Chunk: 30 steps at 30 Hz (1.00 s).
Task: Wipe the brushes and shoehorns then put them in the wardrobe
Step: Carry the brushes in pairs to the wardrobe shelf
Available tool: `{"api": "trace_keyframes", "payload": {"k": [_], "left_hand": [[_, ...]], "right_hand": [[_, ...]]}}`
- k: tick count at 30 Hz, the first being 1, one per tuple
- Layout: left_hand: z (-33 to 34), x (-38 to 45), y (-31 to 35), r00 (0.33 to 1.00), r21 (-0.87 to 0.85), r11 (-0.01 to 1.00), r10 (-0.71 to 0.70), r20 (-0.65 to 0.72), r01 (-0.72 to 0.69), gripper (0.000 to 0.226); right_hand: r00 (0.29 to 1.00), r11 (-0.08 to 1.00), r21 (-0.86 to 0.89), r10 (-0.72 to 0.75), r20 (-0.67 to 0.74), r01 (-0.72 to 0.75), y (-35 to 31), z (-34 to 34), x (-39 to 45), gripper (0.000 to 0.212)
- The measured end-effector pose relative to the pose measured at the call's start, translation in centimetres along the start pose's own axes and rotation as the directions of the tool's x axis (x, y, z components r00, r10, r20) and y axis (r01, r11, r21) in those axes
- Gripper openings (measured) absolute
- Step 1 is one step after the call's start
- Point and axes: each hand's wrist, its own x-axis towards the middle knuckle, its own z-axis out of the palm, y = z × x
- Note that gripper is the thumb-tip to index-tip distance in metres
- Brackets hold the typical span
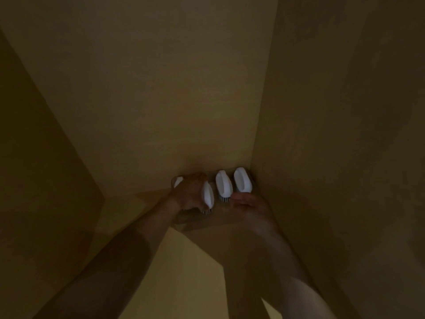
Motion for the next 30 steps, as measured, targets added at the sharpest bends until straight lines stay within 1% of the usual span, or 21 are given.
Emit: {"api": "trace_keyframes", "payload": {"k": [2, 4, 9, 14, 18, 22, 30], "left_hand": [[-0.1, 0.3, -0.2, 1.0, 0.046, 0.999, 0.011, -0.017, -0.01, 0.09], [-0.3, 0.7, -0.4, 0.999, 0.103, 0.994, 0.031, -0.022, -0.029, 0.09], [-0.3, 1.2, -0.8, 0.997, 0.175, 0.984, 0.052, -0.059, -0.041, 0.093], [-0.4, 1.4, -0.6, 0.997, 0.145, 0.989, 0.043, -0.069, -0.033, 0.094], [-0.1, 1.4, -0.6, 0.994, 0.133, 0.99, 0.049, -0.101, -0.035, 0.092], [-0.3, 1.6, -0.4, 0.993, 0.18, 0.983, 0.061, -0.105, -0.041, 0.089], [-0.8, 1.1, -0.4, 0.995, 0.144, 0.988, 0.059, -0.078, -0.048, 0.098]], "right_hand": [[0.999, 0.999, -0.005, 0.037, 0.009, -0.037, 0.0, 0.2, -0.3, 0.022], [1.0, 0.997, -0.076, -0.021, -0.007, 0.02, -0.2, 0.5, -0.5, 0.027], [1.0, 0.989, -0.147, -0.025, 0.016, 0.027, -0.7, 0.5, -0.5, 0.03], [0.999, 0.989, -0.146, 0.002, 0.032, 0.003, -0.3, 0.4, -0.2, 0.031], [0.999, 0.989, -0.149, -0.007, 0.046, 0.014, -0.2, 0.4, -0.1, 0.031], [0.999, 0.99, -0.142, -0.01, 0.046, 0.016, 0.0, 0.5, -0.2, 0.03], [0.999, 0.994, -0.11, 0.001, 0.051, 0.005, -0.4, 0.5, -0.2, 0.031]]}}
